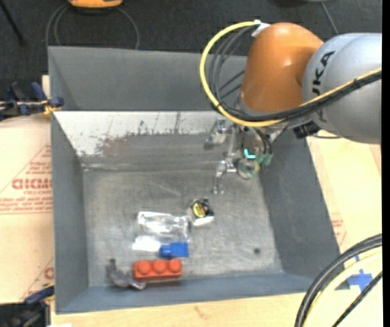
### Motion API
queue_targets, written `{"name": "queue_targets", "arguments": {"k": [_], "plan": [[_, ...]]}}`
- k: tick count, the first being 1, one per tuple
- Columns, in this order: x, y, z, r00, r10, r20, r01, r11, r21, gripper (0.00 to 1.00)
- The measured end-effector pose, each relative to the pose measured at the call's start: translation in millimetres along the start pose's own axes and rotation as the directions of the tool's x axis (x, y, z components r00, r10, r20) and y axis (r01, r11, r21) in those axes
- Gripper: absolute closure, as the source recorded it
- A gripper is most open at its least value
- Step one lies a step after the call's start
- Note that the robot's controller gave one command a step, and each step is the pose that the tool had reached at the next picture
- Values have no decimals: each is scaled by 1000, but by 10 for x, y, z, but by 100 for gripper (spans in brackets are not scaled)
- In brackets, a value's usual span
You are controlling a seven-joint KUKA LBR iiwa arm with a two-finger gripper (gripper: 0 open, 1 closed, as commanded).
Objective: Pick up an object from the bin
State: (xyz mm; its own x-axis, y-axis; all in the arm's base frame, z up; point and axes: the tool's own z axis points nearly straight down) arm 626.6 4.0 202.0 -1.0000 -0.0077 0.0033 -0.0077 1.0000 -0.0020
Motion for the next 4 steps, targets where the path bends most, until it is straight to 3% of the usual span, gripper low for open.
{"name": "queue_targets", "arguments": {"k": [1, 2, 3, 4], "plan": [[156, 171, 1215, 969, -245, 1, 245, 969, -1, 0], [136, 172, 1180, 970, -243, 7, 243, 970, -1, 100], [136, 174, 1181, 970, -242, 7, 242, 970, -2, 0], [707, 481, 979, 996, -91, 6, 91, 996, -3, 0]]}}
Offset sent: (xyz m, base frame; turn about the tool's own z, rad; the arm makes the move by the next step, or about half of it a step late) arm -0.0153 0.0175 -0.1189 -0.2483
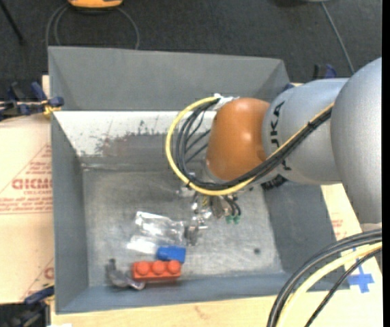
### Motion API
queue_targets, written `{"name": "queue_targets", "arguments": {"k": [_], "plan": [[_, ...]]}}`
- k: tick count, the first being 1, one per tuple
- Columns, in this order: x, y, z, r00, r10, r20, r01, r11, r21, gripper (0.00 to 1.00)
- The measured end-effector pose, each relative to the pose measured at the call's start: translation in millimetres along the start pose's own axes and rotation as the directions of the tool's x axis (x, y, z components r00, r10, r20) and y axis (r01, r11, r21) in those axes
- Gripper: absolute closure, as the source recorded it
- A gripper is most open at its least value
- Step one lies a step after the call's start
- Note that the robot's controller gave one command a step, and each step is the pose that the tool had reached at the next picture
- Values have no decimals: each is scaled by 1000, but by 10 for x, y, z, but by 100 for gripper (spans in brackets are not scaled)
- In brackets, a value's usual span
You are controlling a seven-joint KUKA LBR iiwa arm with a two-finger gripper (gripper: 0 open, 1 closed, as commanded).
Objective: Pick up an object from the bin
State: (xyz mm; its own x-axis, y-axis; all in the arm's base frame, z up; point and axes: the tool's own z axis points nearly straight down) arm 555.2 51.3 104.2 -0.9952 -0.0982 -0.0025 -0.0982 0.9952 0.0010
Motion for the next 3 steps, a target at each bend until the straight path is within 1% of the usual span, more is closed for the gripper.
{"name": "queue_targets", "arguments": {"k": [1, 2, 3], "plan": [[-6, -9, 3, 1000, 0, -1, 0, 1000, 1, 100], [-6, -8, 4, 1000, 0, -1, 0, 1000, 1, 0], [-360, 320, 177, 993, 115, 8, -115, 993, -1, 0]]}}
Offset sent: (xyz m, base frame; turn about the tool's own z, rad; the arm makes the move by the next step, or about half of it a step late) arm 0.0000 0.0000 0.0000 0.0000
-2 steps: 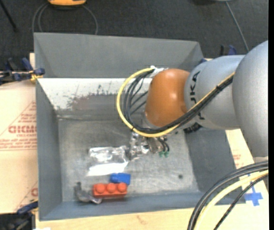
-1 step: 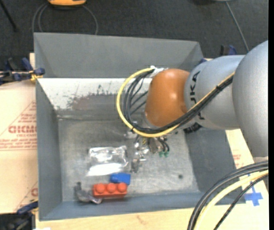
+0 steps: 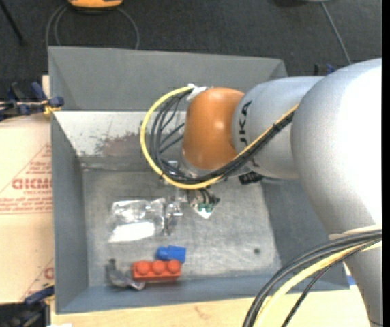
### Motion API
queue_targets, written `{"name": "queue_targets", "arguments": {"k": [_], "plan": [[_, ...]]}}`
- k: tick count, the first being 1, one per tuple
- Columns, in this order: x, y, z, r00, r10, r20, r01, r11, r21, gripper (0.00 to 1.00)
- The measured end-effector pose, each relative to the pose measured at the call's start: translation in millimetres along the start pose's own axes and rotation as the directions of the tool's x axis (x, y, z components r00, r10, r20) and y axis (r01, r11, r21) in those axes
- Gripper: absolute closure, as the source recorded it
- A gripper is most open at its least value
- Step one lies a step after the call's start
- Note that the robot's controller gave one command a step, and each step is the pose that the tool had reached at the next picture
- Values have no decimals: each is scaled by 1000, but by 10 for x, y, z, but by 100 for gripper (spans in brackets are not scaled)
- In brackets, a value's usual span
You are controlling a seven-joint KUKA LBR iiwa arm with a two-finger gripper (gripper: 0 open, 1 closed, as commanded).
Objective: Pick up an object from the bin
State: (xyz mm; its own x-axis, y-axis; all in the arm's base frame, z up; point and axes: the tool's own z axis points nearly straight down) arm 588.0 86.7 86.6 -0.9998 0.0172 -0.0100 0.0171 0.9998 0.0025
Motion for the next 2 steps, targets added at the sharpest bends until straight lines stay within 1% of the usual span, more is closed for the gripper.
{"name": "queue_targets", "arguments": {"k": [1, 2], "plan": [[355, 208, 24, 998, 65, -6, -65, 998, 2, 0], [118, 459, 67, 984, 180, -8, -180, 984, 2, 0]]}}
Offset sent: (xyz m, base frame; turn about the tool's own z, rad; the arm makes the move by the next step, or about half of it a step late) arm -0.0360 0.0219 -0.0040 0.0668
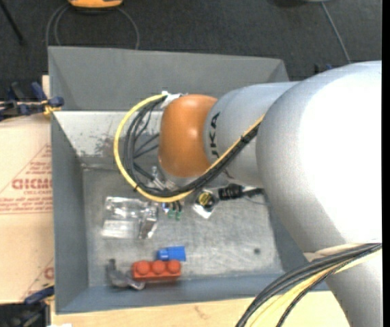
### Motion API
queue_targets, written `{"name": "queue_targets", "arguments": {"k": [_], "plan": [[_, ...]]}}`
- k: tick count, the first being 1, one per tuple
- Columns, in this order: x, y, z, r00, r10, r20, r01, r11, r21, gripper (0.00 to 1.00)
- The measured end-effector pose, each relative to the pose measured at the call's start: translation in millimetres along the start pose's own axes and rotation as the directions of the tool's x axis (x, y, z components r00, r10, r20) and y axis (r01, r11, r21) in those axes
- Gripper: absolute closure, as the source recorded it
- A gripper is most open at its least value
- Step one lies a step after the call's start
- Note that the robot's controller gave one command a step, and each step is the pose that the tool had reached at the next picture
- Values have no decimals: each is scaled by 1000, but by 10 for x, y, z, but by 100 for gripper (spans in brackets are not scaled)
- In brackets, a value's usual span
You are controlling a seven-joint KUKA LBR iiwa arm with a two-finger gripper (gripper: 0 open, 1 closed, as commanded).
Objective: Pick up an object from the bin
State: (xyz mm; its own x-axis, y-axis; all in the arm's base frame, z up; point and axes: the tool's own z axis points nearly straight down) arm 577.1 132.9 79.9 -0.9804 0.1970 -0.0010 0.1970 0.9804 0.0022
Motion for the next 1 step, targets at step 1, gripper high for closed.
{"name": "queue_targets", "arguments": {"k": [1], "plan": [[-8, -2, -12, 1000, -2, 3, 2, 1000, 0, 100]]}}
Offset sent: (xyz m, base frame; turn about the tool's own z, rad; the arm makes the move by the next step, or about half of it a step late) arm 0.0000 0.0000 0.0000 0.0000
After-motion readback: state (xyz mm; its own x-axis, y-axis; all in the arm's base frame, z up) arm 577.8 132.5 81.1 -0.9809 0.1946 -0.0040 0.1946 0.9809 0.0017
